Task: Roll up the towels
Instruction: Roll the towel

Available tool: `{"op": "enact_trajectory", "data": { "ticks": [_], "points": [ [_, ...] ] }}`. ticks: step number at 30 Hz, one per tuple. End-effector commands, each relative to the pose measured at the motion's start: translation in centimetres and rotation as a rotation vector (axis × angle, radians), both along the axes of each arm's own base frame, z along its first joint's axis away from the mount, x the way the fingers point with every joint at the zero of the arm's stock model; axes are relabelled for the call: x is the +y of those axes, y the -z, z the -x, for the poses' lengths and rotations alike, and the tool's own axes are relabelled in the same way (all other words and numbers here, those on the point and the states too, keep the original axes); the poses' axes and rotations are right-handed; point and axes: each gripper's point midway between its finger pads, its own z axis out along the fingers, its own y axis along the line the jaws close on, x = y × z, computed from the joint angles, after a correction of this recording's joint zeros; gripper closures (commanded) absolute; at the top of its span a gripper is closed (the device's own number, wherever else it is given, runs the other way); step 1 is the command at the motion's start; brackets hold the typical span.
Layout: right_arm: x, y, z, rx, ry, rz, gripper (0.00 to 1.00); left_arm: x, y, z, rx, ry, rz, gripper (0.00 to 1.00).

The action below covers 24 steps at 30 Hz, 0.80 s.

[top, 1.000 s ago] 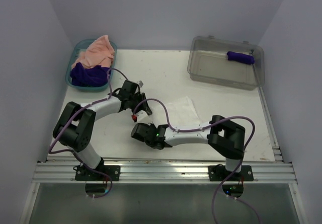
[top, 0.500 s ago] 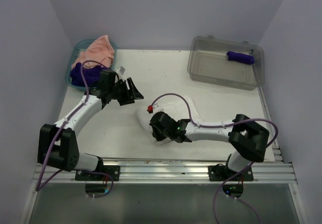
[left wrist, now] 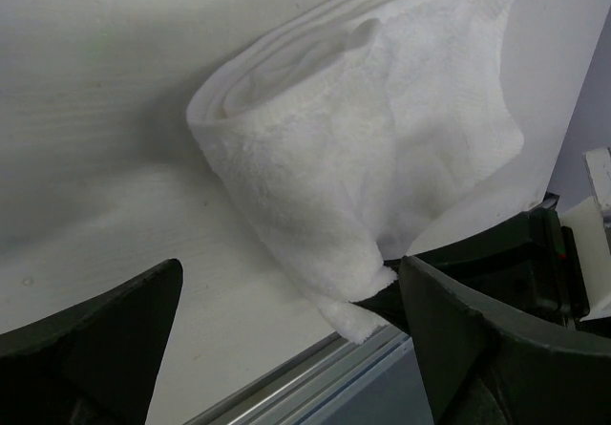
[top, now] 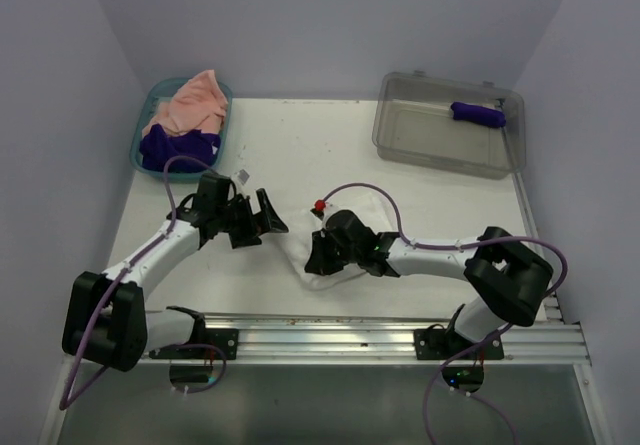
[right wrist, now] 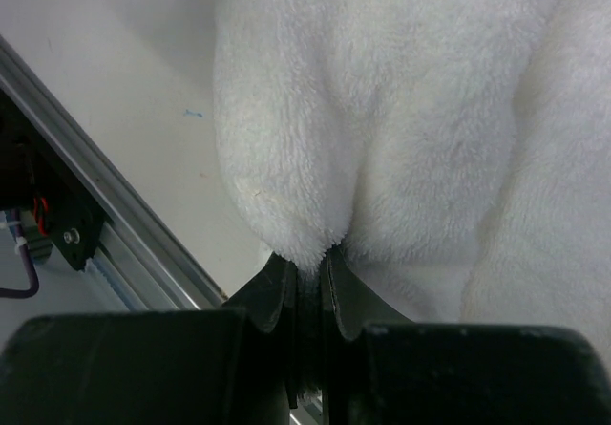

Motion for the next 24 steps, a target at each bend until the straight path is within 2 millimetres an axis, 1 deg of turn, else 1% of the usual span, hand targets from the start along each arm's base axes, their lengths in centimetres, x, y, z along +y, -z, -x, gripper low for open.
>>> {"op": "enact_trajectory", "data": {
  "ticks": [1, 4, 5, 6, 8, 12, 16, 18, 19, 20, 21, 22, 23, 24],
  "points": [
    [1.0, -1.7, 0.9, 0.028, -0.043, -0.092, 1.0, -2.0, -1.1, 0.0, -0.054, 0.051, 0.031, 0.0],
    [0.8, -1.8, 1.0, 0.022, -0.046, -0.086, 1.0, -2.1, -0.2, -0.1, -0.036, 0.024, 0.027, 0.01],
    [0.8, -1.8, 1.0, 0.02, -0.043, -0.084, 1.0, -2.1, 0.0, -0.5, -0.041, 0.01, 0.026, 0.01],
    [0.7, -1.8, 0.9, 0.017, -0.041, -0.083, 1.0, -2.2, 0.7, -0.4, -0.02, 0.009, 0.029, 0.02],
    [0.6, -1.9, 0.9, 0.013, -0.04, -0.082, 1.0, -2.4, 1.3, -0.9, -0.014, -0.013, 0.014, 0.05],
    [0.3, -2.0, 1.0, 0.008, -0.038, -0.083, 1.0, -3.8, 2.9, -0.9, 0.017, -0.005, -0.004, 0.05],
    [-0.1, -1.5, 1.1, 0.006, -0.038, -0.063, 1.0, -4.4, 3.7, -1.6, 0.029, -0.034, 0.002, 0.09],
    [-0.3, -1.1, 1.1, 0.005, -0.039, -0.047, 1.0, -4.3, 4.2, -2.0, 0.038, -0.056, -0.015, 0.18],
    [-0.5, -1.1, 1.1, 0.002, -0.037, -0.041, 1.0, -4.3, 4.4, -2.0, 0.043, -0.056, -0.02, 0.28],
    [-0.7, -1.1, 1.1, -0.003, -0.039, -0.029, 1.0, -4.2, 4.6, -2.0, 0.049, -0.058, -0.023, 0.35],
    [-0.8, -1.3, 1.0, -0.011, -0.037, -0.024, 1.0, -4.3, 4.6, -2.0, 0.052, -0.059, -0.025, 0.44],
    [-0.9, -1.3, 0.9, -0.012, -0.029, -0.013, 1.0, -4.3, 4.8, -1.8, 0.064, -0.059, -0.025, 0.65],
    [-1.6, -1.2, 0.8, -0.01, -0.011, 0.03, 0.76, -4.2, 4.9, -1.5, 0.077, -0.058, -0.03, 0.74],
    [-1.0, -2.3, 0.6, -0.037, -0.019, 0.034, 0.65, -4.2, 4.9, -1.3, 0.083, -0.058, -0.03, 0.84]
  ]
}}
